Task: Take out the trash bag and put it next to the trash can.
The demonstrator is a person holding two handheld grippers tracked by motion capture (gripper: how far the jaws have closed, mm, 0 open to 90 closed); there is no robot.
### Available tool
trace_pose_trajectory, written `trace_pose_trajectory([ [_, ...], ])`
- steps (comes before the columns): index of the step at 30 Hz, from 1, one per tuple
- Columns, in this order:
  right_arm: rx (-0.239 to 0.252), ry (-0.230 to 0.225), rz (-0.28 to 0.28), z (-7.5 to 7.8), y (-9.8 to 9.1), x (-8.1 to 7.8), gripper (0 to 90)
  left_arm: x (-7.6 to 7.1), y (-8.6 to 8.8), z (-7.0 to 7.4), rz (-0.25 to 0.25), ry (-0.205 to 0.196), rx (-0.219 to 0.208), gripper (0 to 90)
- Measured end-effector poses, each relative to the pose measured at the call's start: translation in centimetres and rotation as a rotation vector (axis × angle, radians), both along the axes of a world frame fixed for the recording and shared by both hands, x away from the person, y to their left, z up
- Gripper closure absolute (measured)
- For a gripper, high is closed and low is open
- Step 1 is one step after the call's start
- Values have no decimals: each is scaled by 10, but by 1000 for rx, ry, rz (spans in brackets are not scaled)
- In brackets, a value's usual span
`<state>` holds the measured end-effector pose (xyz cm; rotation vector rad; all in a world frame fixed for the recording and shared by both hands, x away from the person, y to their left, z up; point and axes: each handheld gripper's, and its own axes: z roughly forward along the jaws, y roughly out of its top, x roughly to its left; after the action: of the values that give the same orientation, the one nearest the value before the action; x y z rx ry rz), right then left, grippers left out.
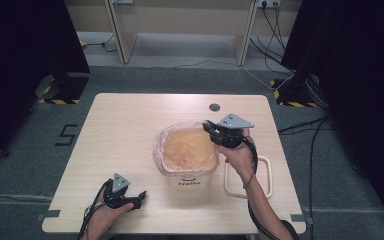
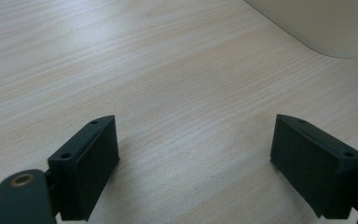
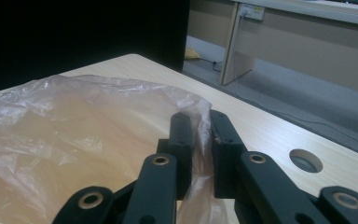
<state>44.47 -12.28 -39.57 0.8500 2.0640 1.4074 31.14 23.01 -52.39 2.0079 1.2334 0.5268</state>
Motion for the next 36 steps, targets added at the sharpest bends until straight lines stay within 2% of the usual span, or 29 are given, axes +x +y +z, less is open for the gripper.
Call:
trace_pose_trajectory([
  [6,5,8,1,-1,0,1,848,-2,-3,2,-30,4,-2,165],
  [8,2,-2,-1,-1,-2,1,854,-3,-6,5,-37,0,-19,165],
  [10,7,-4,-1,0,-3,1,857,-4,-10,12,-53,-13,-53,165],
  [12,8,-4,-2,1,-3,1,858,-5,-11,15,-58,-20,-59,167],
  [13,15,-6,0,2,-5,1,861,-7,-14,21,-71,-35,-71,167],
  [14,15,-6,0,2,-5,1,861,-7,-14,21,-71,-35,-71,167],
  [17,28,-8,-2,3,-7,1,864,-12,-21,40,-114,-72,-104,167],
  [18,28,-8,-2,3,-7,1,864,-12,-21,40,-114,-72,-104,167],
  [21,35,-12,-3,5,-8,1,864,-19,-29,60,-165,-100,-157,167],
  [23,41,-11,0,5,-8,1,864,-20,-31,65,-173,-112,-160,167],
  [24,45,-11,2,5,-7,1,864,-23,-36,73,-191,-133,-163,167],
  [26,45,-14,3,6,-7,1,864,-23,-39,77,-198,-144,-167,167],
  [27,44,-21,2,7,-7,-1,864,-24,-44,84,-208,-165,-166,167],
  [33,54,-39,4,13,-9,-4,864,-27,-55,99,-240,-207,-159,167],
  [35,63,-31,8,12,-8,-3,864,-29,-61,108,-259,-232,-153,167],
  [36,63,-31,8,12,-8,-3,864,-29,-61,108,-259,-232,-153,167],
])
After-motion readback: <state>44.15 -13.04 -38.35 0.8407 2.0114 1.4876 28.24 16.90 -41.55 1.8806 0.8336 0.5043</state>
